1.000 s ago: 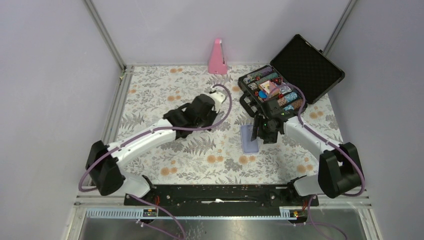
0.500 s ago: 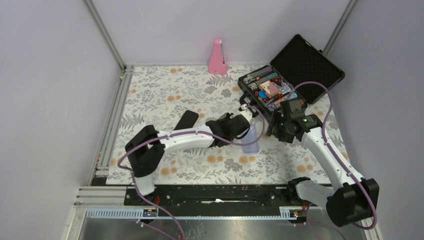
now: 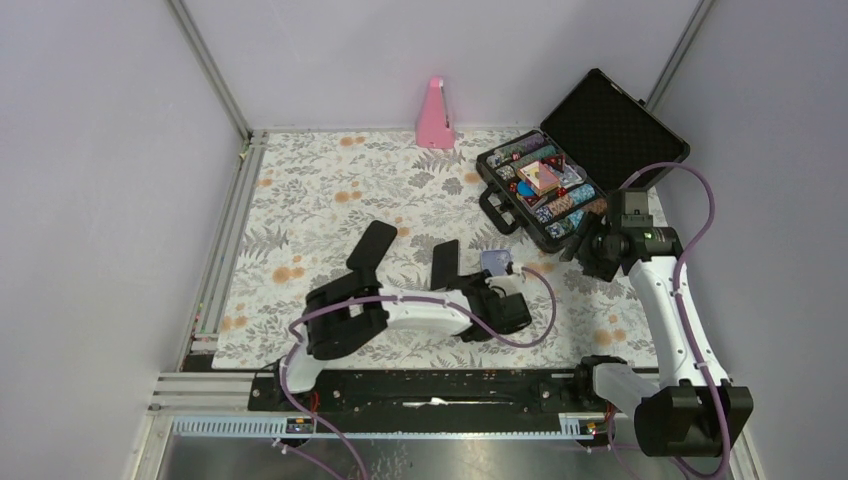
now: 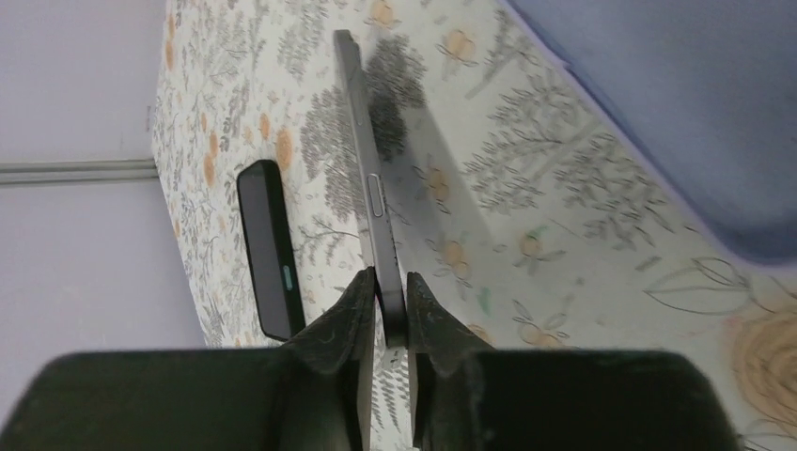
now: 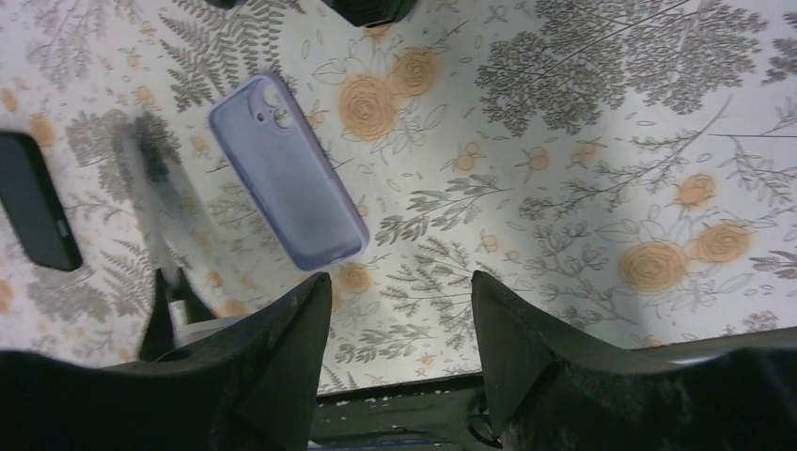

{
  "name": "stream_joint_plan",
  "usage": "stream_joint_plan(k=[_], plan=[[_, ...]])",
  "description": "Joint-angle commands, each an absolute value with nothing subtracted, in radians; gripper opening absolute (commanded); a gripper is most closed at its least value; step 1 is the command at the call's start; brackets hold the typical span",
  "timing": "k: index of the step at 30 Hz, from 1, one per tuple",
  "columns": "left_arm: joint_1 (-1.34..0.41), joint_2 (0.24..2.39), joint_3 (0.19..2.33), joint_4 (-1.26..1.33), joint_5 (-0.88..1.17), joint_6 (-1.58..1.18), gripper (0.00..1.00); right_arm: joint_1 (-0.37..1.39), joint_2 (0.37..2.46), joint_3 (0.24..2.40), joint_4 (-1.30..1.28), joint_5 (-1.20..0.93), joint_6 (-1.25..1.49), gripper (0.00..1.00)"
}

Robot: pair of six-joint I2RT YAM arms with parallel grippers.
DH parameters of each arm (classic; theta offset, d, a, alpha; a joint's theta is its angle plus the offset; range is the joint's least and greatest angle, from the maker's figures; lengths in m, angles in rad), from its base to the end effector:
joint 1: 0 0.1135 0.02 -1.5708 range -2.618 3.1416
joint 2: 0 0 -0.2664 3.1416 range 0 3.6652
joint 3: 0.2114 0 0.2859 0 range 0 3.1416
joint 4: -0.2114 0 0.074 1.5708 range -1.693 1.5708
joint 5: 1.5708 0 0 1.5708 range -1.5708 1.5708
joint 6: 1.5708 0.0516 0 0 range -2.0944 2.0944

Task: Take the phone out of the phone case
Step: Place the phone at the center of the board.

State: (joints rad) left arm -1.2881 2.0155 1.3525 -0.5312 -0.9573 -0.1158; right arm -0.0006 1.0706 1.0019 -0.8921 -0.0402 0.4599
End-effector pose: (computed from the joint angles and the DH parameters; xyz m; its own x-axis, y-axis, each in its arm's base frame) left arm 0.1605 -0.4011 0.1328 -0.3118 0.8351 -0.4531 0.4359 0.5495 0.7128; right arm 0.2472 0.0019 0.2850 -0.7444 0.4440 -0.4987 0.3437 0.8952 0.2838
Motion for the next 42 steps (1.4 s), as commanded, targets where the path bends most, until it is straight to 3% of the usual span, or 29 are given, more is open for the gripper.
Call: stream_joint_plan(k=[1,7,20,26,33,35,37,38,42], plan=[[-1.338,2.114,1.429,-0.708,-0.906,-0.315,0.14,-0.029,1.093,1.027,-0.885,-0.169,0.475,0.62],[-1.365,2.139,1.424,-0.718,-0.806,-0.364,0.28,-0.039,1.092,1.023,-0.881,-0.204,0.487,0.61],[-1.365,1.973,1.356,-0.599,-0.521,-0.244,0.98,-0.052,1.039,0.985,-0.855,-0.28,0.531,0.6],[-1.332,1.779,1.341,-0.56,-0.495,-0.197,0.99,-0.054,1.026,0.962,-0.854,-0.273,0.531,0.6],[-1.066,1.557,1.323,-0.525,-0.461,-0.192,0.99,-0.057,1.021,0.966,-0.847,-0.279,0.508,0.64],[-0.953,1.515,1.307,-0.514,-0.431,-0.197,0.99,-0.057,1.015,0.964,-0.839,-0.286,0.504,0.68],[-0.843,1.488,1.298,-0.515,-0.395,-0.204,0.99,-0.057,1.009,0.962,-0.838,-0.287,0.504,0.93],[-0.794,1.477,1.294,-0.513,-0.381,-0.209,0.99,-0.057,1.007,0.962,-0.837,-0.288,0.502,0.99],[-0.598,1.457,1.277,-0.517,-0.242,-0.229,0.99,-0.057,0.991,0.949,-0.829,-0.289,0.503,1.0]])
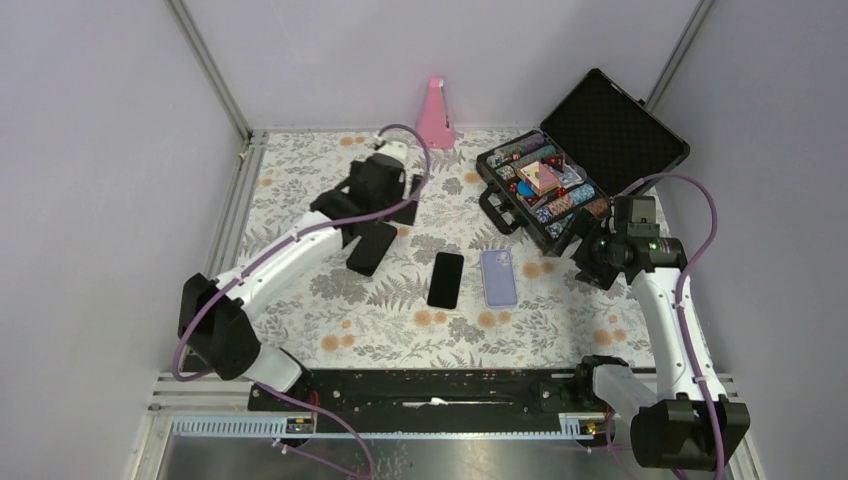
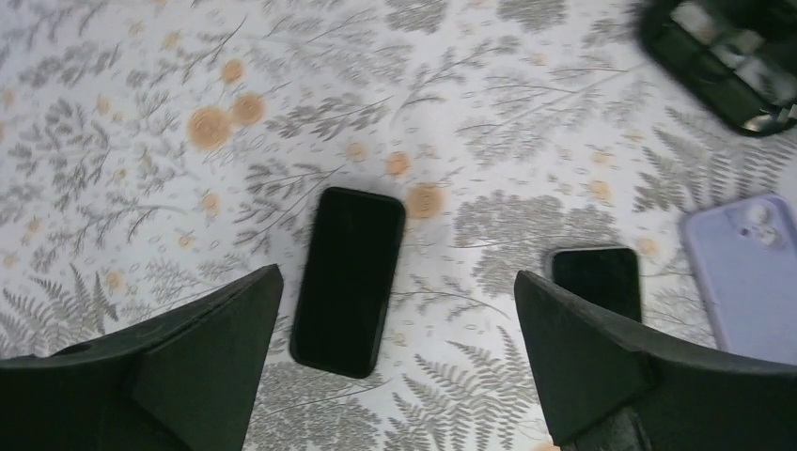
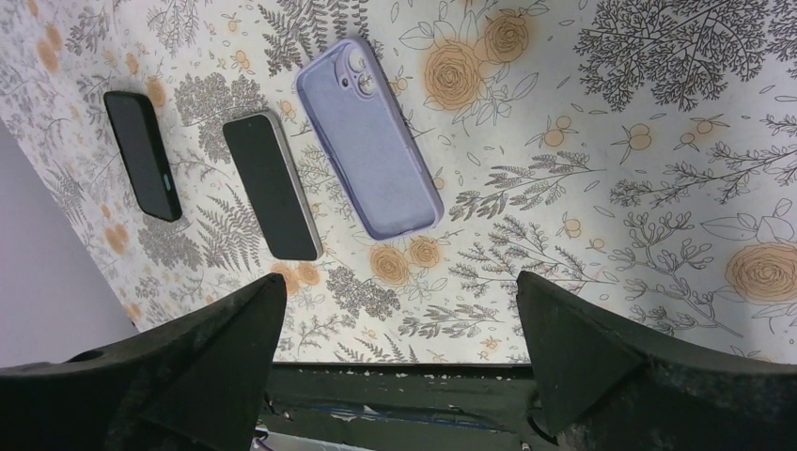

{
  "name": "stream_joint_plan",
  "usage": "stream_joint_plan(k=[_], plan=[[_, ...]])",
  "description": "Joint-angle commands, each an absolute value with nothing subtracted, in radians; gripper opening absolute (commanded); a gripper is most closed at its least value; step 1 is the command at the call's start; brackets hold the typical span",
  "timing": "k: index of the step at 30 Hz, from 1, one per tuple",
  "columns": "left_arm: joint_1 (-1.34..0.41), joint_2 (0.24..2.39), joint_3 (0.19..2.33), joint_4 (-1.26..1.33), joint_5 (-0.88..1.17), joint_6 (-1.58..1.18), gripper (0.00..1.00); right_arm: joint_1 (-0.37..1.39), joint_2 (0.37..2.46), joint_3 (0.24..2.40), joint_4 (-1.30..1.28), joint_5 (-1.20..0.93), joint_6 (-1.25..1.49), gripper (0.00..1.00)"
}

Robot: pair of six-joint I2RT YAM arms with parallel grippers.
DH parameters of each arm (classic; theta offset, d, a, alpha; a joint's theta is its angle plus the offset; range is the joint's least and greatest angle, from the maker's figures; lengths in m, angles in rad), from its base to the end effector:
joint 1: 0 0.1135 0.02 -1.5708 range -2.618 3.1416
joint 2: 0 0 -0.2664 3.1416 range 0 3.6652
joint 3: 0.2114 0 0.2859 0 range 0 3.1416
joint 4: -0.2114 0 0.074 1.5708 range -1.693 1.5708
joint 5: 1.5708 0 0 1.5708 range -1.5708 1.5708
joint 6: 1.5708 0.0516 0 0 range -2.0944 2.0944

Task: Take the phone out of the phone case
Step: Place the phone at the center of the board, then pick up the phone at the center of the board.

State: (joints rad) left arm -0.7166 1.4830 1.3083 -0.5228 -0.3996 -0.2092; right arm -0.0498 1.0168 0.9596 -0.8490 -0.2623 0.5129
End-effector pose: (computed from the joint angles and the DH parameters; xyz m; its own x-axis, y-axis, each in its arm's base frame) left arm 0.2963 -0.2315 0.3113 -0.5527 0.2278 -0.8016 0.2714 0.9587 0.0853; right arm 0.2391 0.0015 0.2865 -0.7398 0.5114 -0.4372 0.2885 0.8282 0.4805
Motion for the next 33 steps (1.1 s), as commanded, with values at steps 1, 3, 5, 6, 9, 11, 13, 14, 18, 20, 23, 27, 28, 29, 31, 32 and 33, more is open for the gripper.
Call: stream_joint_plan(k=[1,3,5,6,9,11,13,14,18,20,23,27,28,29,31,32,33], plan=[[-0.555,1.462,1.275,-0.522,-0.195,-0.239,0.99,-0.057,0.987,0.944,-0.824,-0.299,0.506,1.0],[-0.48,1.487,1.283,-0.538,-0.143,-0.257,0.99,-0.055,0.982,0.927,-0.807,-0.333,0.508,1.0],[-0.425,1.533,1.3,-0.554,-0.092,-0.263,0.99,-0.055,0.973,0.899,-0.776,-0.377,0.512,1.0],[-0.403,1.558,1.308,-0.559,-0.062,-0.264,0.99,-0.055,0.968,0.884,-0.758,-0.396,0.517,1.0],[-0.355,1.673,1.348,-0.575,0.048,-0.219,0.99,-0.049,0.965,0.844,-0.706,-0.472,0.534,1.0],[-0.353,1.754,1.4,-0.621,0.011,-0.182,0.99,-0.038,0.975,0.838,-0.699,-0.492,0.54,1.0],[-0.345,1.807,1.428,-0.642,0.01,-0.17,0.99,-0.03,0.987,0.838,-0.703,-0.489,0.538,1.0],[-0.342,1.824,1.431,-0.643,0.026,-0.161,0.99,-0.028,0.991,0.838,-0.703,-0.487,0.537,1.0],[-0.34,1.864,1.426,-0.648,0.023,-0.125,0.99,-0.026,0.993,0.834,-0.7,-0.48,0.538,1.0],[-0.339,1.879,1.414,-0.648,0.005,-0.115,0.99,-0.026,0.998,0.833,-0.7,-0.478,0.535,1.0],[-0.336,1.909,1.407,-0.657,-0.014,-0.095,0.99,-0.026,1.008,0.833,-0.7,-0.479,0.531,1.0],[-0.337,1.919,1.388,-0.652,0.057,-0.055,0.99,-0.026,1.01,0.832,-0.702,-0.48,0.525,1.0],[-0.337,1.923,1.384,-0.653,0.064,-0.056,0.99,-0.026,1.009,0.83,-0.701,-0.479,0.525,1.0],[-0.337,1.928,1.384,-0.652,0.06,-0.06,0.99,-0.026,1.009,0.83,-0.702,-0.478,0.525,1.0],[-0.337,1.941,1.384,-0.653,0.036,-0.069,0.99,-0.026,1.006,0.83,-0.701,-0.477,0.525,1.0],[-0.337,1.946,1.385,-0.652,0.026,-0.073,0.99,-0.026,1.006,0.83,-0.701,-0.477,0.527,1.0],[-0.337,1.952,1.386,-0.653,0.013,-0.083,0.99,-0.026,1.007,0.83,-0.701,-0.477,0.526,1.0]])
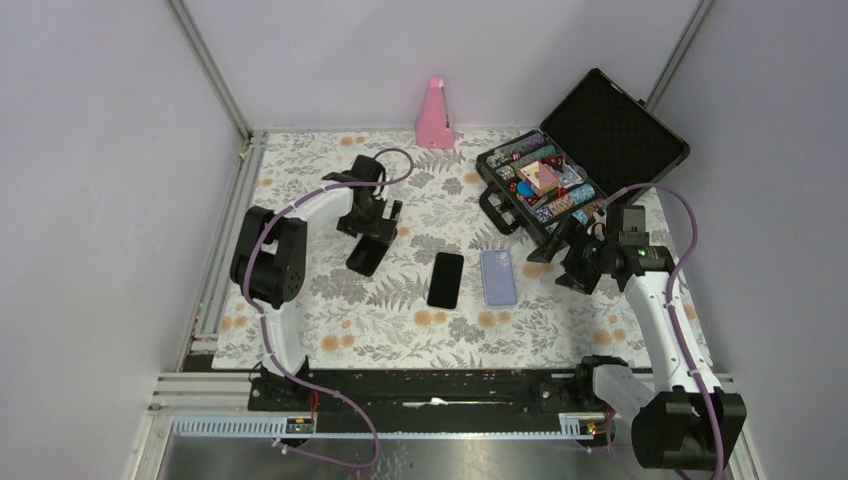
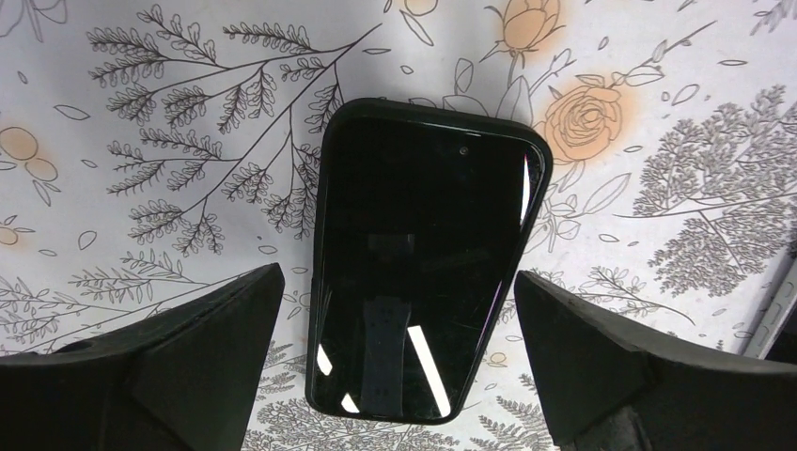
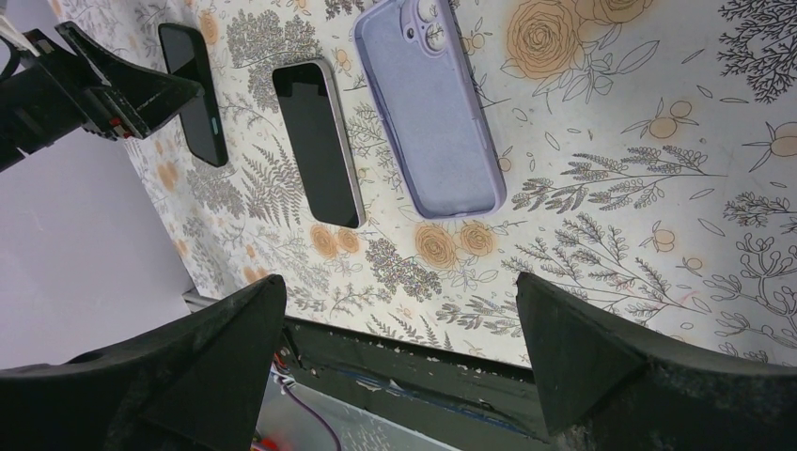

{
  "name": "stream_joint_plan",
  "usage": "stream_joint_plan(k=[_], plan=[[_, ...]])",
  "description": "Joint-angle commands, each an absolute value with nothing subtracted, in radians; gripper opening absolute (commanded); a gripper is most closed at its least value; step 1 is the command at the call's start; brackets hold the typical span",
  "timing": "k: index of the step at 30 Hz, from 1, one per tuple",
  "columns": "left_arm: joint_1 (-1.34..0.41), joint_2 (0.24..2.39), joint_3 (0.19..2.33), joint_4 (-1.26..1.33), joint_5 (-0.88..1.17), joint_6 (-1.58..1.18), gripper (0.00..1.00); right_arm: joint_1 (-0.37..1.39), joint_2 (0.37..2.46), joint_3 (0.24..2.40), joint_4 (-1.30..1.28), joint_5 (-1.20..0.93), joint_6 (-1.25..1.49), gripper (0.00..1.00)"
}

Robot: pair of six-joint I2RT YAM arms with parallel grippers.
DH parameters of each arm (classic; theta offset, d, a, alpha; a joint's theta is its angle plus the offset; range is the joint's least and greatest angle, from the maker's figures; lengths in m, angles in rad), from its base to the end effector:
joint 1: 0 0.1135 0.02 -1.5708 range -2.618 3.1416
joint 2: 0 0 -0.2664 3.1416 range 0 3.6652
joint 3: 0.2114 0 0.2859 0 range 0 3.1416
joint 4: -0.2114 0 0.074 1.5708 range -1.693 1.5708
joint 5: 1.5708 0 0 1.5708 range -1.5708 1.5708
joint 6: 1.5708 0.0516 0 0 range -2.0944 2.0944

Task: Take the phone out of the phone case
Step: Pick up the phone at the center of the board.

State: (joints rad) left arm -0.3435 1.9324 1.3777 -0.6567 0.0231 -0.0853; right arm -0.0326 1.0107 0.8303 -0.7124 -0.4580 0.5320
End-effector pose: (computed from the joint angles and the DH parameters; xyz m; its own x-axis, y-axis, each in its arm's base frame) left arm 0.4022 -0.1451 0.1489 -0.9076 0.2342 -0.3486 0.2680 0.9620 -0.0515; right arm 0.2403 0.0150 0.2544 -0.7966 0.4812 -0.3659 0.1812 0.7675 0.6149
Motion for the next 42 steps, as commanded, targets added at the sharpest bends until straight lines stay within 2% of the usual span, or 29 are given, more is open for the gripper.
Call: stream_joint_plan(k=[1,12,14,18,20,21,23,27,34,35,39,42], plan=[[-0.337,1.958,1.386,-0.653,0.01,-0.087,0.99,-0.026,1.009,0.83,-0.701,-0.477,0.527,1.0],[-0.384,1.98,1.379,-0.665,-0.119,-0.141,0.98,-0.026,1.005,0.823,-0.677,-0.481,0.555,1.0],[-0.394,1.98,1.376,-0.674,-0.128,-0.15,0.91,-0.026,1.009,0.828,-0.673,-0.483,0.559,1.0],[-0.405,1.973,1.363,-0.698,-0.13,-0.185,0.67,-0.026,1.009,0.836,-0.667,-0.483,0.566,1.0],[-0.406,1.965,1.351,-0.712,-0.128,-0.226,0.62,-0.026,1.008,0.836,-0.666,-0.484,0.569,1.0],[-0.408,1.959,1.341,-0.718,-0.122,-0.247,0.67,-0.026,1.008,0.837,-0.666,-0.485,0.569,1.0],[-0.412,1.95,1.315,-0.725,-0.12,-0.305,0.83,-0.026,1.004,0.835,-0.666,-0.488,0.57,1.0],[-0.434,1.933,1.258,-0.726,-0.111,-0.375,0.98,-0.026,0.997,0.827,-0.667,-0.492,0.571,1.0],[-0.473,1.977,1.261,-0.755,-0.162,-0.388,0.98,-0.026,0.974,0.817,-0.667,-0.503,0.572,1.0],[-0.474,1.984,1.269,-0.76,-0.163,-0.391,0.92,-0.026,0.972,0.817,-0.666,-0.506,0.571,1.0],[-0.474,1.986,1.284,-0.762,-0.15,-0.397,0.54,-0.026,0.949,0.812,-0.667,-0.518,0.561,1.0],[-0.474,1.96,1.301,-0.766,-0.134,-0.398,0.38,-0.013,0.938,0.814,-0.666,-0.537,0.528,1.0]])
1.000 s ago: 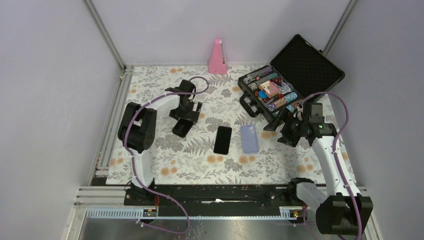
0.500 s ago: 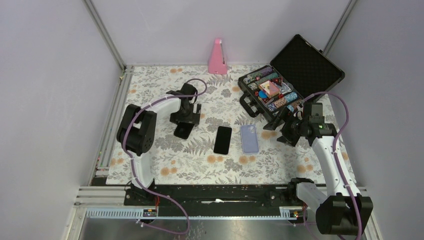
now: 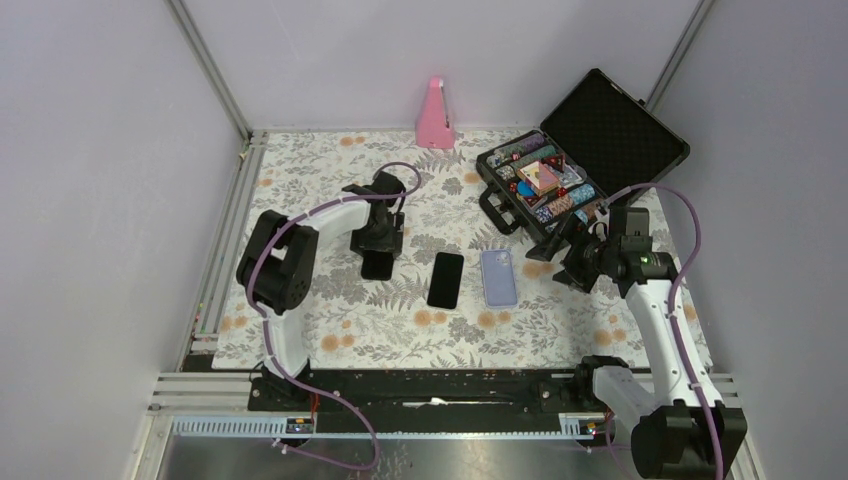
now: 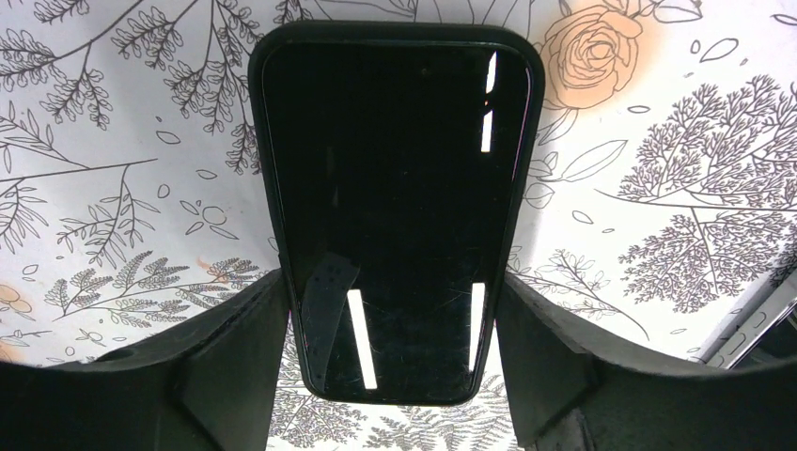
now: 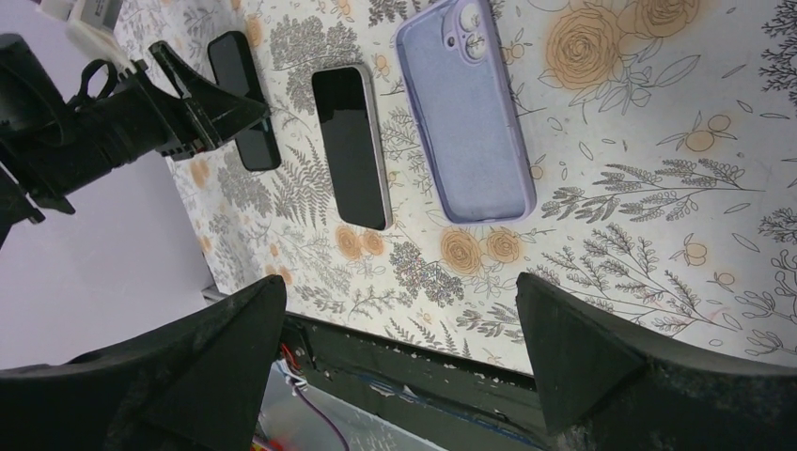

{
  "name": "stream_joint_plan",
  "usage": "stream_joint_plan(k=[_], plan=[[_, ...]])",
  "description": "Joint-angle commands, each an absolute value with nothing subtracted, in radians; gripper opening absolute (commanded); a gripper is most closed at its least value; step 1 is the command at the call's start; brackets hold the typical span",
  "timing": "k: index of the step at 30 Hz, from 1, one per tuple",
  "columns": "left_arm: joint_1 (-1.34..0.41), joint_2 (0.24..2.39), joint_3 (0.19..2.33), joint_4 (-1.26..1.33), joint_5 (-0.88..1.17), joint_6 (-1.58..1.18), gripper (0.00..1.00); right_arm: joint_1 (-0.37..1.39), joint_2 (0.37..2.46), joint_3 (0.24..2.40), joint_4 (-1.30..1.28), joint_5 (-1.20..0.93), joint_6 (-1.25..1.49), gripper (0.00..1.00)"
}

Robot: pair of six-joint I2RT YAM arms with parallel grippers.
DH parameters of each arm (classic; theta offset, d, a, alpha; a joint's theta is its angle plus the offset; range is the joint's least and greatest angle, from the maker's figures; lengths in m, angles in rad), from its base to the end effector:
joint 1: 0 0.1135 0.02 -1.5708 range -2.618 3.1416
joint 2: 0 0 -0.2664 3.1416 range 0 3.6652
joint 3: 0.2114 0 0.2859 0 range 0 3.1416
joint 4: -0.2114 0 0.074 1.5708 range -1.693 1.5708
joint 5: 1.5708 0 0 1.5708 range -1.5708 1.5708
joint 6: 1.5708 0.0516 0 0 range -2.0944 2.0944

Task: Take the phone out of the phone case
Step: Pick up the phone at the center of the board, then remove the phone case from the phone.

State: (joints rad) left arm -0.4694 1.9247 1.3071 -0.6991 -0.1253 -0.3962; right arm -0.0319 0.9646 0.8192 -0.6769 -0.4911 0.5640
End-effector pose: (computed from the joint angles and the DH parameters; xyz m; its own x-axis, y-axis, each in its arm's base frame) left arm 0.3654 -0.1781 0.1292 -0.9587 0.0570 -0.2786 0.0551 0.9984 0.0146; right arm 0.2355 0.0168 0.2637 -0.7754 0.4964 -0.3904 0.1442 0.7410 0.6558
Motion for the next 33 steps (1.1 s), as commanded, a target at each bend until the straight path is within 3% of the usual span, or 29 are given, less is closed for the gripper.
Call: stream_joint_plan(k=[1,5,14,22,33], plan=[[-0.474,1.949,1.307,-0.77,-0.124,-0.4,0.35,-0.006,0.938,0.816,-0.666,-0.54,0.52,1.0],[-0.473,1.871,1.331,-0.774,-0.076,-0.422,0.23,0.075,0.953,0.811,-0.619,-0.558,0.528,1.0],[-0.463,1.664,1.338,-0.754,0.049,-0.571,0.21,0.435,0.99,0.742,-0.2,-0.388,0.762,0.99],[-0.459,1.523,1.237,-0.625,0.239,-0.764,0.17,0.745,1.171,0.808,0.068,-0.154,0.85,0.98],[-0.459,1.408,1.199,-0.548,0.361,-0.904,0.21,0.834,1.414,0.912,0.252,-0.056,0.816,0.75]])
